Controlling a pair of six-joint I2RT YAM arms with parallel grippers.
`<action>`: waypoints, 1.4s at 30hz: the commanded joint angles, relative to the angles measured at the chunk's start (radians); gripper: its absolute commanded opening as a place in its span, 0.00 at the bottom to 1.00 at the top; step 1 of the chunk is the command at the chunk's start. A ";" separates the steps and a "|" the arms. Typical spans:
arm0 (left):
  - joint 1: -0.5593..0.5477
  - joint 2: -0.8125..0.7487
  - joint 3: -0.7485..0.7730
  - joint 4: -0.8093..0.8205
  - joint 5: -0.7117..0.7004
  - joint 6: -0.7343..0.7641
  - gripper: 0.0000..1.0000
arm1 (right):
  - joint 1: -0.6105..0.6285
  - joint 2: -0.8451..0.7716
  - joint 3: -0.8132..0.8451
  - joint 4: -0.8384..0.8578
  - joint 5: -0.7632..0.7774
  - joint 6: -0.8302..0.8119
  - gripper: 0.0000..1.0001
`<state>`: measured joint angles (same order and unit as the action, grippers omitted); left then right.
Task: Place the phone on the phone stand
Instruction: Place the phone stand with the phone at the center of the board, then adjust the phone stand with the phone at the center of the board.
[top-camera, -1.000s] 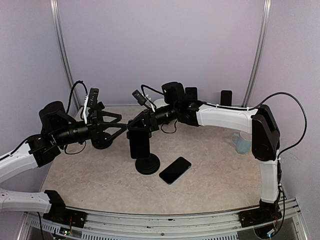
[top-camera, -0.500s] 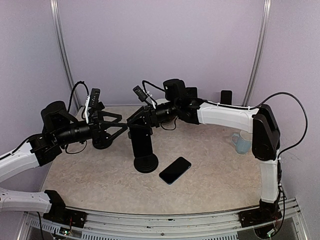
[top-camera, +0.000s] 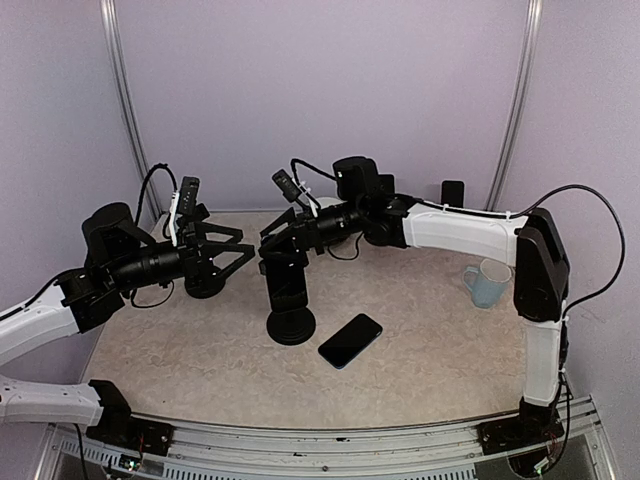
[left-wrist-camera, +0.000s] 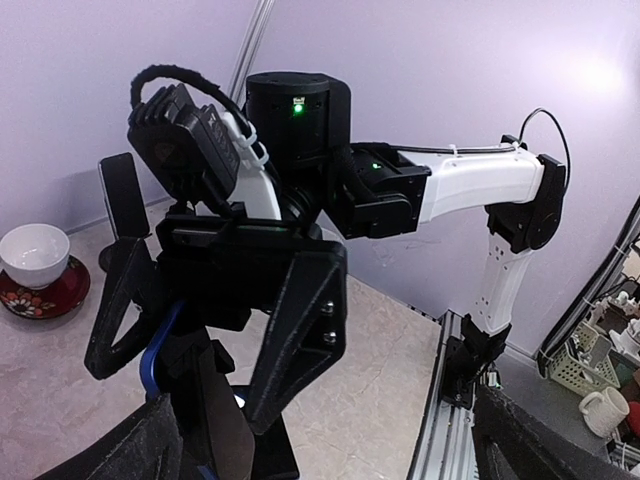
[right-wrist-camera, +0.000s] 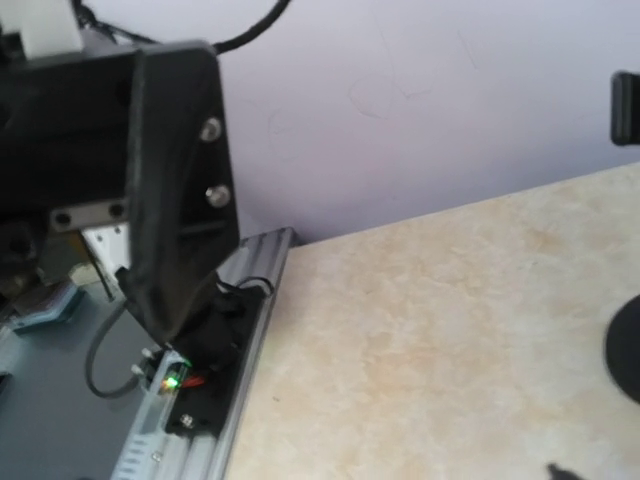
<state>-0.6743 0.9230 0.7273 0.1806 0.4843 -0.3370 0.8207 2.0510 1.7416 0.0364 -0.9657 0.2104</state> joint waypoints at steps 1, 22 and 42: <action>0.005 -0.009 -0.018 0.035 -0.013 -0.013 0.99 | -0.024 -0.093 -0.043 -0.010 0.049 0.007 1.00; 0.011 0.007 0.009 -0.010 -0.039 -0.004 0.99 | -0.034 -0.161 0.177 -0.217 0.167 0.178 1.00; 0.031 0.107 0.086 -0.029 -0.023 0.007 0.99 | -0.093 0.010 0.547 -0.208 0.076 0.286 1.00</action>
<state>-0.6529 1.0317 0.7773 0.1562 0.4591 -0.3466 0.7227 2.0113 2.1735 -0.1509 -0.8536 0.4812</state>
